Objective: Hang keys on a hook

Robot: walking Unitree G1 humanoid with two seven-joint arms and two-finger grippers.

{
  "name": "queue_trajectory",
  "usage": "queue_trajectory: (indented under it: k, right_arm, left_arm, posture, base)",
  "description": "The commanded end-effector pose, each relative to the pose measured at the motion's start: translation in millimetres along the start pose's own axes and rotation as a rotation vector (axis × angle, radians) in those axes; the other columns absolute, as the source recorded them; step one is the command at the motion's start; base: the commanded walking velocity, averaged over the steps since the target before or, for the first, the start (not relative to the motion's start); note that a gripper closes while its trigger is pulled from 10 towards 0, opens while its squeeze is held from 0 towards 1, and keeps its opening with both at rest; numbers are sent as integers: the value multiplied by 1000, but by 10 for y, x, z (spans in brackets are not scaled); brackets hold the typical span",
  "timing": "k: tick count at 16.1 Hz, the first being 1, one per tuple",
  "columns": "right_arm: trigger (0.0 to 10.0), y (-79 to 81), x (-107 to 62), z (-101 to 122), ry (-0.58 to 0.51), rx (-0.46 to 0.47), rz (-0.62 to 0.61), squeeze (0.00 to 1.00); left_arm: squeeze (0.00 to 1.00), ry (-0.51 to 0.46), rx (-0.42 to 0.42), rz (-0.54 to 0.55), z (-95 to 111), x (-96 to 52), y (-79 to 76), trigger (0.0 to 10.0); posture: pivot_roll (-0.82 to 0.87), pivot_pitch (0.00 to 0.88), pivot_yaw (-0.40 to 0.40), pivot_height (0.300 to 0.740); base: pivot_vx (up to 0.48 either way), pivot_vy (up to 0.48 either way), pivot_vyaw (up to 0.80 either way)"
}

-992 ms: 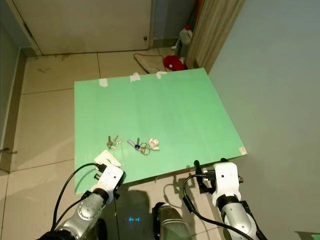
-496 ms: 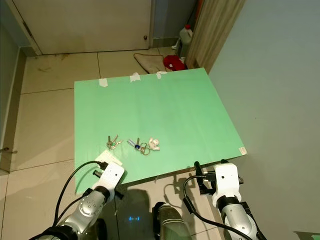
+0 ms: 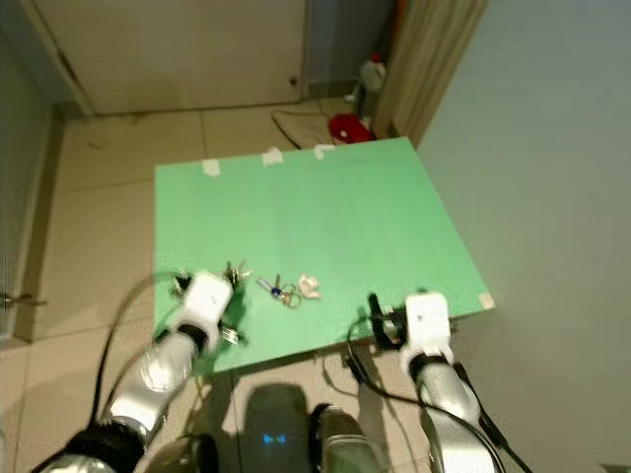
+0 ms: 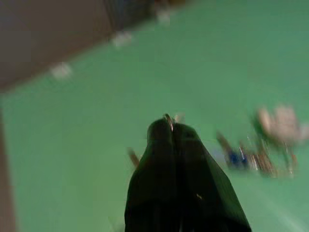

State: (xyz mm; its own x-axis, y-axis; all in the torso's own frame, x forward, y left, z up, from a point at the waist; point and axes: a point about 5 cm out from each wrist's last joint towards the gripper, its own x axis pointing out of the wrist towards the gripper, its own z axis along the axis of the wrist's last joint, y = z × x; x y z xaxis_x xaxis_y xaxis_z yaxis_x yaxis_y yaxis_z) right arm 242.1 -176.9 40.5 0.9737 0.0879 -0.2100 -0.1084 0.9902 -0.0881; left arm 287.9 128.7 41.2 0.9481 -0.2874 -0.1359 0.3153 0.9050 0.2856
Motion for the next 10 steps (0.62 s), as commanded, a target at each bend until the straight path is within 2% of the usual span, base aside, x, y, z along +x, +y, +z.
queue_trajectory:
  k: [1,3,5,7,9,10]
  right_arm:
    - [10000,14,11,-59,17,2,-1,0]
    - [10000,95,152,-42,7,14,23,0]
    - [10000,176,238,-38,3,17,61,0]
    - [10000,218,282,-27,2,27,106,0]
    - [10000,186,295,8,-25,35,102,0]
    - [10000,152,296,13,-37,38,87,0]
  left_arm:
    - [0,-23,-21,-6,90,-11,36,0]
    - [0,-119,-79,-45,424,-56,125,0]
    - [0,-168,-60,-83,593,-178,216,0]
    - [0,-172,-46,-73,627,-346,353,0]
    - [0,-132,-71,-45,456,-617,404,0]
    - [0,-122,-97,-24,418,-684,391,0]
  posture:
    - [-58,108,-38,740]
    - [10,59,-23,740]
    - [44,39,-19,740]
    - [63,22,-16,740]
    - [67,0,-19,740]
    - [67,0,-21,740]
  base:
    - [0,0,0]
    - [0,0,0]
    - [0,0,0]
    - [0,0,0]
    - [0,0,0]
    - [0,0,0]
